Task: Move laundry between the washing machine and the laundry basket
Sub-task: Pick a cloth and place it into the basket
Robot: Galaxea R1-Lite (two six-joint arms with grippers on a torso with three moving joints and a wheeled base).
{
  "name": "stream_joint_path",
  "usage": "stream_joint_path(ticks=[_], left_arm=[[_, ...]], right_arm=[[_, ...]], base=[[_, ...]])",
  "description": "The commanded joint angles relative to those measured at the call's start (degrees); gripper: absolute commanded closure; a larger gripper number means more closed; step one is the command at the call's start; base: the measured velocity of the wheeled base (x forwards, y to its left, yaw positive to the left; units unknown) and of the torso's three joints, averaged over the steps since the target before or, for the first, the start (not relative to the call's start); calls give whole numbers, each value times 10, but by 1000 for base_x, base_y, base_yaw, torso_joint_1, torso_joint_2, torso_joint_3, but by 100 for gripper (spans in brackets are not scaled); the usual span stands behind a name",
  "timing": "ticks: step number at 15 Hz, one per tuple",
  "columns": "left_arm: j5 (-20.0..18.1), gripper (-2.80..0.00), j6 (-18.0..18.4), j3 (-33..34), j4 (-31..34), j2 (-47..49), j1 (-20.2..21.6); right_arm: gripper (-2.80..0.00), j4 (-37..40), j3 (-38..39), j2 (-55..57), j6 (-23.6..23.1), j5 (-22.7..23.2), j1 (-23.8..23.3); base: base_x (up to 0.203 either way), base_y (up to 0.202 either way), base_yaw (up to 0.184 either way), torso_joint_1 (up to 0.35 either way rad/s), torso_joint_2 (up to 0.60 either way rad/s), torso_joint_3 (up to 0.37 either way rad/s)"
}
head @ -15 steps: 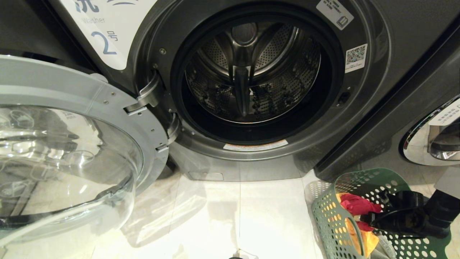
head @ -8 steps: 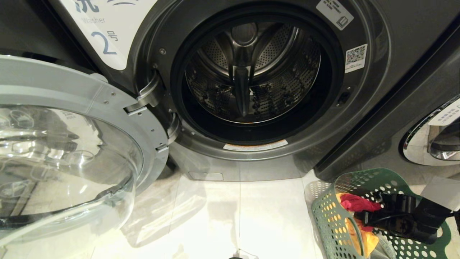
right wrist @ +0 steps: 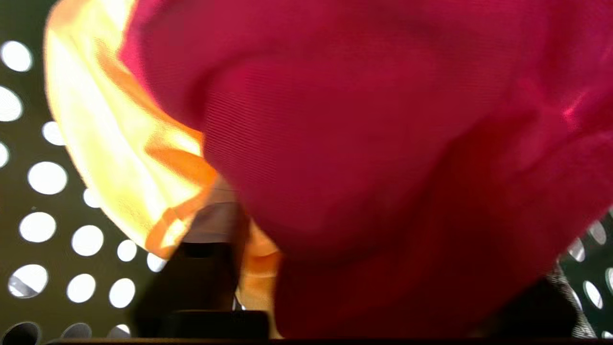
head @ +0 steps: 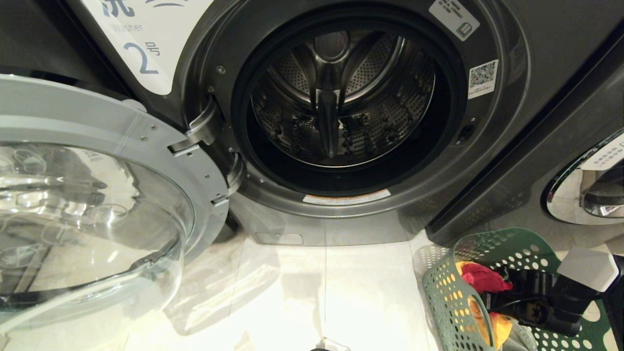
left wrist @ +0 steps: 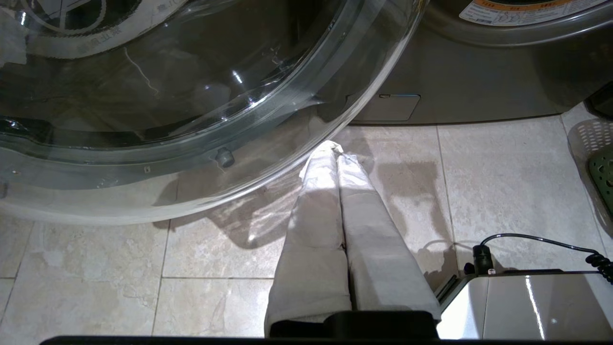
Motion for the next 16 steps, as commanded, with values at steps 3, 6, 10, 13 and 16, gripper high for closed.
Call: stream_joint_path(ticks=[3,6,10,13,16], left_arm=[[0,0,0,0,0,1,0],[0,0,0,0,0,1,0],[0,0,0,0,0,1,0],[0,0,0,0,0,1,0],[0,0,0,0,0,1,0]], right_arm=[[0,0,-1,3,4,0,0],[0,6,9,-8,4,-1,-3],[0,41,30,-40,1,-2,-13],[0,76,89,-110,0,-1,-27],[0,92,183,-207,0,1,-38]], base=[[0,0,0,0,0,0],[0,0,0,0,0,0],[0,0,0,0,0,0],[0,0,0,0,0,0],[0,0,0,0,0,0]])
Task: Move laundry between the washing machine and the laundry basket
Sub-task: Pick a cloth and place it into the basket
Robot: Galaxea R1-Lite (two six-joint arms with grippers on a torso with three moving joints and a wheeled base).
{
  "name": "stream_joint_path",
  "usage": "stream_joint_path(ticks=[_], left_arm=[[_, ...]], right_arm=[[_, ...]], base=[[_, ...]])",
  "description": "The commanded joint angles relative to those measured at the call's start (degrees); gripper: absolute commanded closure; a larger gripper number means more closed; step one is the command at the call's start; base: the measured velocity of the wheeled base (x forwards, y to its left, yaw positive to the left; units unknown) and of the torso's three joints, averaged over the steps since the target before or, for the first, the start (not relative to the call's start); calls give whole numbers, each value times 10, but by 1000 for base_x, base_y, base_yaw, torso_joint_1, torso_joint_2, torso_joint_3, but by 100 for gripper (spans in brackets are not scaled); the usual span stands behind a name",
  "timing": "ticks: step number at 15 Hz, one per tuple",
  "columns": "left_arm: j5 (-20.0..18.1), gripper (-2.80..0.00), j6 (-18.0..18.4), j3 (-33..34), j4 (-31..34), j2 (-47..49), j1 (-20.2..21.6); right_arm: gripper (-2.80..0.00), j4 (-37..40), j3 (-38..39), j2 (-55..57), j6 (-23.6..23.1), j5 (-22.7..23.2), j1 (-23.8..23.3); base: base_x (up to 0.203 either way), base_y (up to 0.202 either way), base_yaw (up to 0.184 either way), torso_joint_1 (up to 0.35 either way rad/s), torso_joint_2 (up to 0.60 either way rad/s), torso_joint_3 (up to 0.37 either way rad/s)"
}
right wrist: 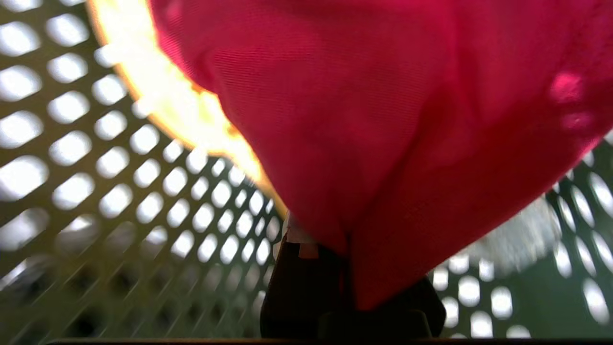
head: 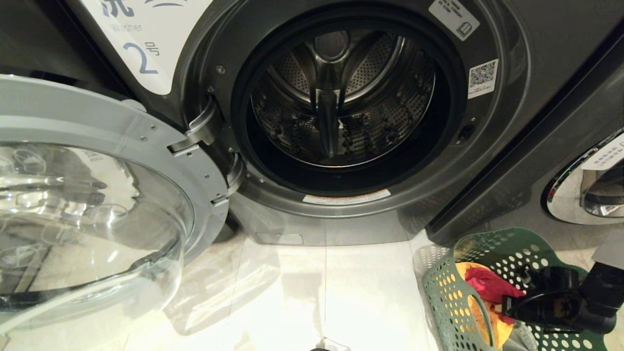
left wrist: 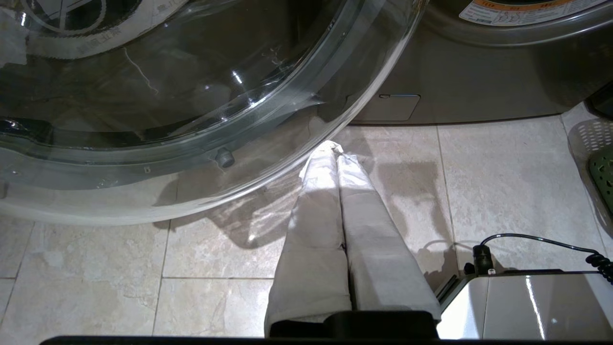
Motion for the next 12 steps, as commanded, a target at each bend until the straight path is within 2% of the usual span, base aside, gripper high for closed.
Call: stream_joint_path(ticks=[1,7,12], left_arm=[[0,0,0,0,0,1,0],[0,0,0,0,0,1,0],[0,0,0,0,0,1,0]], right_arm=[[0,0,64,-97,0,2,-5],[0,-1,238,-274,-4,3,-6],[0,-2,342,-423,-38,0,-5]], base=[[0,0,0,0,0,0],[0,0,0,0,0,0],[0,0,0,0,0,0]])
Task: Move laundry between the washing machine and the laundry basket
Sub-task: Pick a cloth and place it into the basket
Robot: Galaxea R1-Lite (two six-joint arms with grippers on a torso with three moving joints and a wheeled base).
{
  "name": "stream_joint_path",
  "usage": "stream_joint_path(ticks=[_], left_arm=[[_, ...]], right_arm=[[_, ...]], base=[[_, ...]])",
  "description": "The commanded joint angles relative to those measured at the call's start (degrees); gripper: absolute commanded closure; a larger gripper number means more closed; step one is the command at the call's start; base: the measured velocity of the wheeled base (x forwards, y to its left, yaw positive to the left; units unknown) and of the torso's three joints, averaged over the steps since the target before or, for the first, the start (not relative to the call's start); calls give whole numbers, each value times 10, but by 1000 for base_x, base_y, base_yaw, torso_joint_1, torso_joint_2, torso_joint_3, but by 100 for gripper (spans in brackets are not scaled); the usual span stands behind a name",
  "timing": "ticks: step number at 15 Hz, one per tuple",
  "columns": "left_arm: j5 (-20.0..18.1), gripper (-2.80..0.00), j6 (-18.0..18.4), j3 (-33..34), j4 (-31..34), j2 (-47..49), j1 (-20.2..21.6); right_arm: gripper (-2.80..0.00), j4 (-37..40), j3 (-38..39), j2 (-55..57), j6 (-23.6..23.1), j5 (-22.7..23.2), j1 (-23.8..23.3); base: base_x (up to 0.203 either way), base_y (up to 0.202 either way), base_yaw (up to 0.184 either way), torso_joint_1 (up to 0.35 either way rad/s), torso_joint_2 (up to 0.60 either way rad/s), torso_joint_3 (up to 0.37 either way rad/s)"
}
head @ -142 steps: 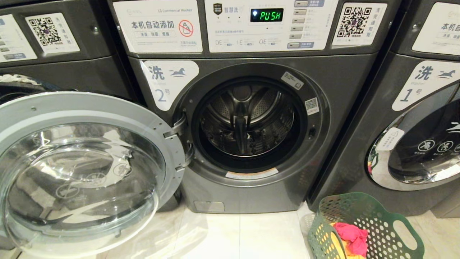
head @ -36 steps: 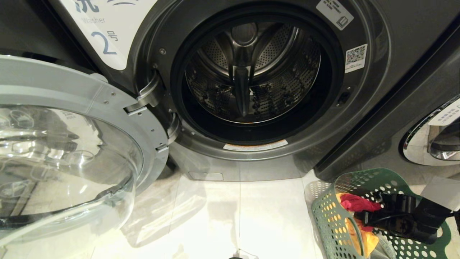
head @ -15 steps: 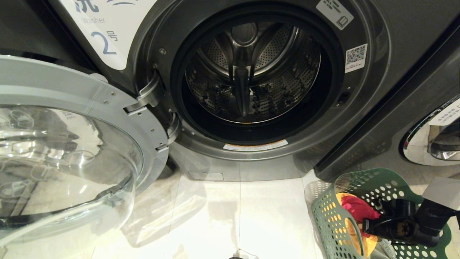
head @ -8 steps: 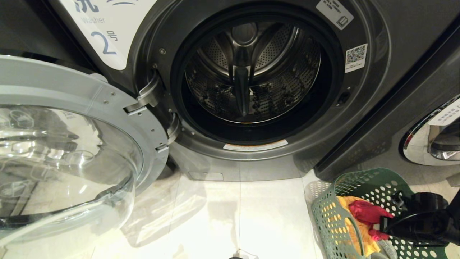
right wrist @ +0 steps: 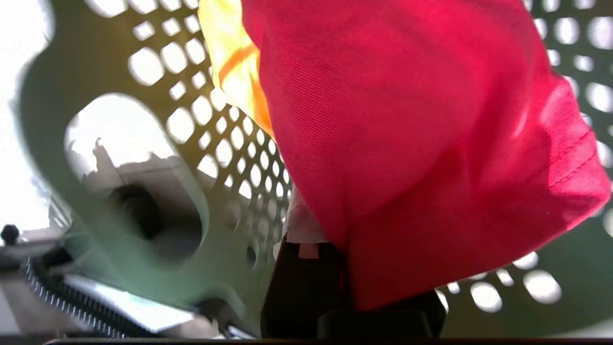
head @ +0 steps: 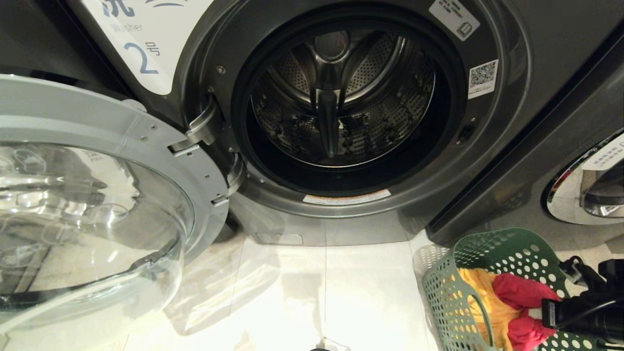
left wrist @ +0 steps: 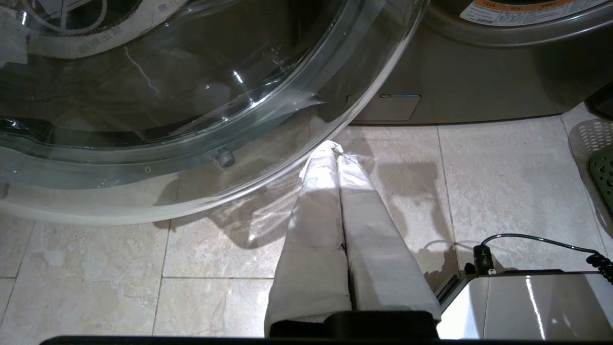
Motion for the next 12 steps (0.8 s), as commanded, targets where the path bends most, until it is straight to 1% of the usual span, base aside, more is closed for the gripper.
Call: stream_joint_path(ticks=[1,5,6,7,8,10,12], left_arm=[[0,0,0,0,0,1,0],[0,0,0,0,0,1,0],[0,0,0,0,0,1,0],[0,0,0,0,0,1,0],[0,0,0,0,0,1,0],[0,0,0,0,0,1,0],[0,0,0,0,0,1,0]], right_arm=[[0,-3,41,-97,-11,-2,0],[0,-4,81,-235,-55,-12,0],[0,-3,85,-271,-67,-17,0],[0,-4,84,-307,-82,-32,0],[0,-4,80,-334,-94,-45,1],[0,-23,51,-379,-107,-54,1],[0,-53,6,-407,-110,-39,15]], base=[[0,0,0,0,0,0],[0,0,0,0,0,0],[0,0,0,0,0,0],[0,0,0,0,0,0],[0,0,0,0,0,0],[0,0,0,0,0,0],[0,0,0,0,0,0]])
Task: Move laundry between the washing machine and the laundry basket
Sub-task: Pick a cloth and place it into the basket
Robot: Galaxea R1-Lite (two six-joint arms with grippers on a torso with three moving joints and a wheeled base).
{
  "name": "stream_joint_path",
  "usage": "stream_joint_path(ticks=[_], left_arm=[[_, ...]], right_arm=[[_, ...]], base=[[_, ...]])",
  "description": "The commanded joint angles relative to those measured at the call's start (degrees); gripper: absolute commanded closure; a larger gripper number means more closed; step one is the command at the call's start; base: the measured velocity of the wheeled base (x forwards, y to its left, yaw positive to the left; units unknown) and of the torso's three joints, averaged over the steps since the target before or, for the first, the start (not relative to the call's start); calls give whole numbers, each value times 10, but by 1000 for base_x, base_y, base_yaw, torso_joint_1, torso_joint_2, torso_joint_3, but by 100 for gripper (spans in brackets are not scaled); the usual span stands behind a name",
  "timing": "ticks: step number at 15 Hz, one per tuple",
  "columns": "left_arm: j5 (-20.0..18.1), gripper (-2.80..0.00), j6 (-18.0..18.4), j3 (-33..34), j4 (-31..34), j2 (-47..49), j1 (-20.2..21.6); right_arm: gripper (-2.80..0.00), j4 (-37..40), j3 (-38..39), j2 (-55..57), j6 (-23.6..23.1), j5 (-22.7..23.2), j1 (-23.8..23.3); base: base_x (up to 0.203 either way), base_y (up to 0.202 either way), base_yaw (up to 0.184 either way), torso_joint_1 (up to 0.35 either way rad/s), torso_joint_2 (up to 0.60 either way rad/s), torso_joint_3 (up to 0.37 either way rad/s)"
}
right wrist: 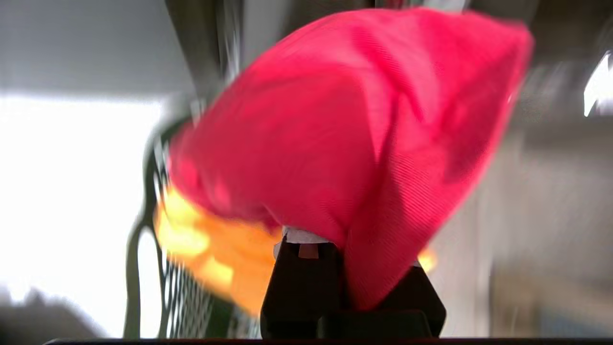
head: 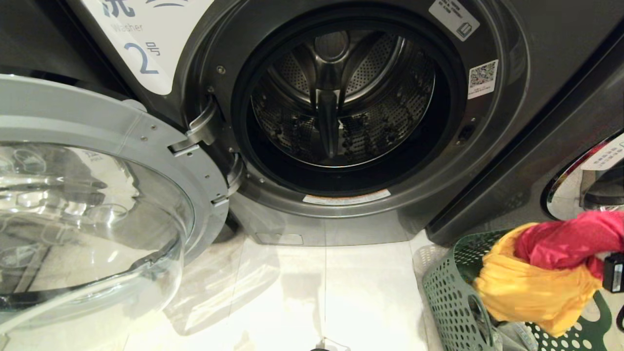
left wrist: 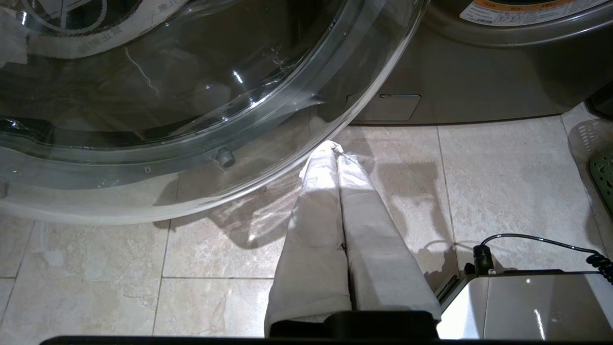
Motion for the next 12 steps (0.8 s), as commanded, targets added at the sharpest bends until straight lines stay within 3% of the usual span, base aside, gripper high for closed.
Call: stream_joint_path(ticks=[1,7,12], left_arm=[[0,0,0,0,0,1,0],[0,0,0,0,0,1,0],[0,0,0,0,0,1,0]], right_arm=[[0,-10,-47,-59,-2,22,21],[0,-5,-107,-89,5,39,205],[0,-7,-137,-73,29,39,329]], base=[[0,0,0,0,0,0],[0,0,0,0,0,0],[0,0,0,0,0,0]])
